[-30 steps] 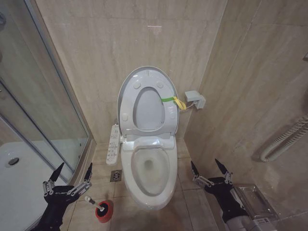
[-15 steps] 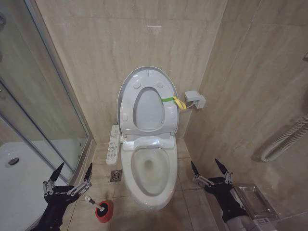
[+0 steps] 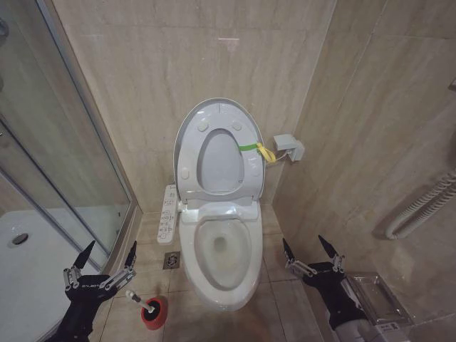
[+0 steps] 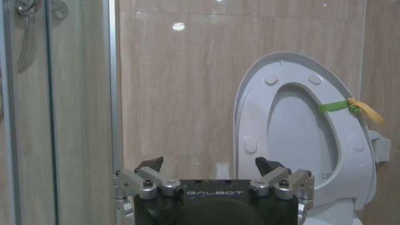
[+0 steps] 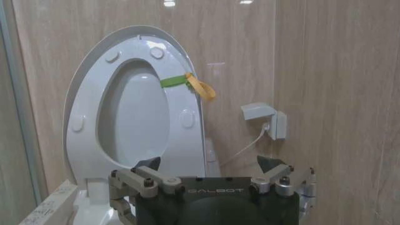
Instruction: Open the toilet lid, clean the toilet bowl with a toilet brush, close the toilet lid, and flush.
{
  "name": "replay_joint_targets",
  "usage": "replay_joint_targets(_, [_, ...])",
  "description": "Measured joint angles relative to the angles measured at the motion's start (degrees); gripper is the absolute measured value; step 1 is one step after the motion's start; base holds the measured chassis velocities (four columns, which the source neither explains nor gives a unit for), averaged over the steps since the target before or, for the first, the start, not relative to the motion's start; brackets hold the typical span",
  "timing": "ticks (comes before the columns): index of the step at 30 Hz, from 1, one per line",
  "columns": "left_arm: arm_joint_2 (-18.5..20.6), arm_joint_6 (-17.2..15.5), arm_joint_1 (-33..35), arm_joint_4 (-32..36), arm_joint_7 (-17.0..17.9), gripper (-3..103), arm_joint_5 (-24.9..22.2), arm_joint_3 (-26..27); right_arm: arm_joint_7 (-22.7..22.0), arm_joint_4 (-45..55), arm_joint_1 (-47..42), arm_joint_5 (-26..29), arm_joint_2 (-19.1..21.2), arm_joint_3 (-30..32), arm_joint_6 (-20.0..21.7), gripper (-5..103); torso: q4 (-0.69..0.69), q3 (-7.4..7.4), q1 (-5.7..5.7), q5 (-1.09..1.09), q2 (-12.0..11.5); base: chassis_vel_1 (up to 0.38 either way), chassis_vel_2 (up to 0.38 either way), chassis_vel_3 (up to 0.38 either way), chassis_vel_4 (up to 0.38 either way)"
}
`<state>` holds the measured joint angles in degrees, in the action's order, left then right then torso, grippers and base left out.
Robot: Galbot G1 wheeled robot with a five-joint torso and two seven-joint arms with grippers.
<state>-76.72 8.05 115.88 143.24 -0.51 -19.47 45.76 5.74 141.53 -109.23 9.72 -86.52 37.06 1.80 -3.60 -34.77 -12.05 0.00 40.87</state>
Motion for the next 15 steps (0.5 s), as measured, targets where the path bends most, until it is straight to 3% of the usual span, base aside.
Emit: replay_joint_targets(15, [0.00, 0.00, 0.00, 0.00, 0.00, 99, 0.00, 0.00, 0.00, 0.00, 0.00, 0.00, 0.00, 0.00, 0.00, 100, 0.00, 0.00, 0.00, 0.00, 0.00, 0.000, 0.000, 0.000, 0.000])
